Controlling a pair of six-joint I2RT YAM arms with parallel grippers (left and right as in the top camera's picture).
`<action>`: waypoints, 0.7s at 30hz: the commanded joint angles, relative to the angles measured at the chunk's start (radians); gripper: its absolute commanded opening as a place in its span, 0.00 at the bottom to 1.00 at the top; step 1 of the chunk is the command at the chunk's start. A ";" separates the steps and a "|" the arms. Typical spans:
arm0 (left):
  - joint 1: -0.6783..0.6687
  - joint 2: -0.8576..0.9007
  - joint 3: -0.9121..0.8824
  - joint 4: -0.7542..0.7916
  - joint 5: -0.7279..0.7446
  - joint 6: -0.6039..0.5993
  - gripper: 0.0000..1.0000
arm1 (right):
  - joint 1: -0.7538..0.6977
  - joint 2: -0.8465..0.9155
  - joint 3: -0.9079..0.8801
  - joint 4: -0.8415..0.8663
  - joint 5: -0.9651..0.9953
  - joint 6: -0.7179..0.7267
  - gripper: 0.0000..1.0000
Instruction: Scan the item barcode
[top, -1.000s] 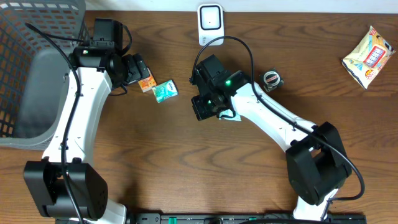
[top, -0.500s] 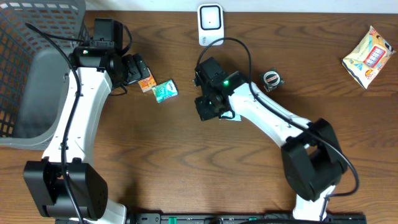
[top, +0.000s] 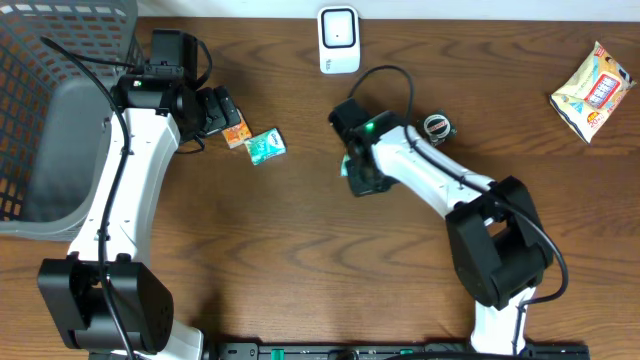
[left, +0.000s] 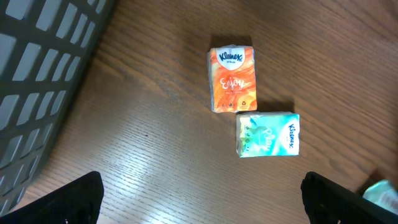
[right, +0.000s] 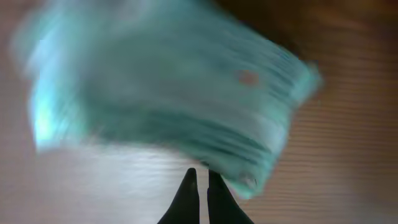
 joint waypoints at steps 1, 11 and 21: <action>0.003 0.005 0.005 -0.003 -0.013 0.006 1.00 | -0.062 -0.005 0.013 -0.016 0.087 0.025 0.01; 0.003 0.005 0.005 -0.003 -0.013 0.006 1.00 | -0.212 -0.082 0.051 -0.030 -0.130 -0.007 0.01; 0.003 0.004 0.005 -0.003 -0.013 0.006 1.00 | -0.162 -0.086 0.025 -0.073 -0.400 -0.200 0.01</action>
